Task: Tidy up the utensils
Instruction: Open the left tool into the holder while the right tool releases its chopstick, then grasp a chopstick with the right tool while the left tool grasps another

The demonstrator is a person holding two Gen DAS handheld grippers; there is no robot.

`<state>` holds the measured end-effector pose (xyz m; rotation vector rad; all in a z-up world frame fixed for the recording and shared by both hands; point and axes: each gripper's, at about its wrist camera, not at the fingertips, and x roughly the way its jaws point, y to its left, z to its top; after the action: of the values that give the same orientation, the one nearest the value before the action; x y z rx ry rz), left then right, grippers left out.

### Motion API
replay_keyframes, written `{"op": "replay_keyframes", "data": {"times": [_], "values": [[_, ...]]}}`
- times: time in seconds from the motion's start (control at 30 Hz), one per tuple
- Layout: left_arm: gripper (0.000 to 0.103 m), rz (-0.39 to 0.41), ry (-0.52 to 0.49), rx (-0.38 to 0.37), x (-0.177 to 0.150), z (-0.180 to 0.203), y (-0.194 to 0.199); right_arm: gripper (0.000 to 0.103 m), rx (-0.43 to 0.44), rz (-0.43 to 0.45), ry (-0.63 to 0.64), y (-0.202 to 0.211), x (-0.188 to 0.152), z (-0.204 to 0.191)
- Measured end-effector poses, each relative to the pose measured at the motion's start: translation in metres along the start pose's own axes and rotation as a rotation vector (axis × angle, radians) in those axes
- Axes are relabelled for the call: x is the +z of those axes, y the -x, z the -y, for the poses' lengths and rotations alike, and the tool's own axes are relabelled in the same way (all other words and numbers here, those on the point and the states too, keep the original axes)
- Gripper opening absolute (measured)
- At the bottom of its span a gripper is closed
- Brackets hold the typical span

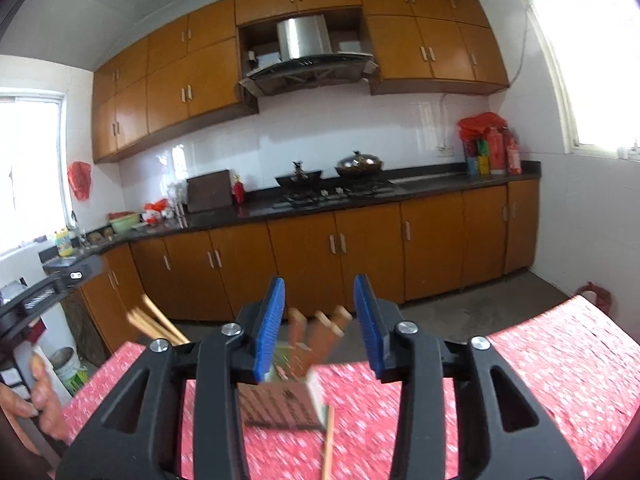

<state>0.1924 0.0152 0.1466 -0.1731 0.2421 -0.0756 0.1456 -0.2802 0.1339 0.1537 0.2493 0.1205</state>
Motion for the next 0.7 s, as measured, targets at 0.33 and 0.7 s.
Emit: {"op": "replay_keyframes", "data": {"times": [0.33,0.7], "values": [[0.043,-0.344,-0.03,0.068,-0.131,-0.049,-0.002,0.039,0.0,-0.48,-0.043,-0.036,-0.141,0.029],[0.043,-0.532,-0.002,-0.015,-0.196,-0.03,-0.019,0.026,0.017,-0.67,0.047,-0.074,-0.21,-0.012]]}}
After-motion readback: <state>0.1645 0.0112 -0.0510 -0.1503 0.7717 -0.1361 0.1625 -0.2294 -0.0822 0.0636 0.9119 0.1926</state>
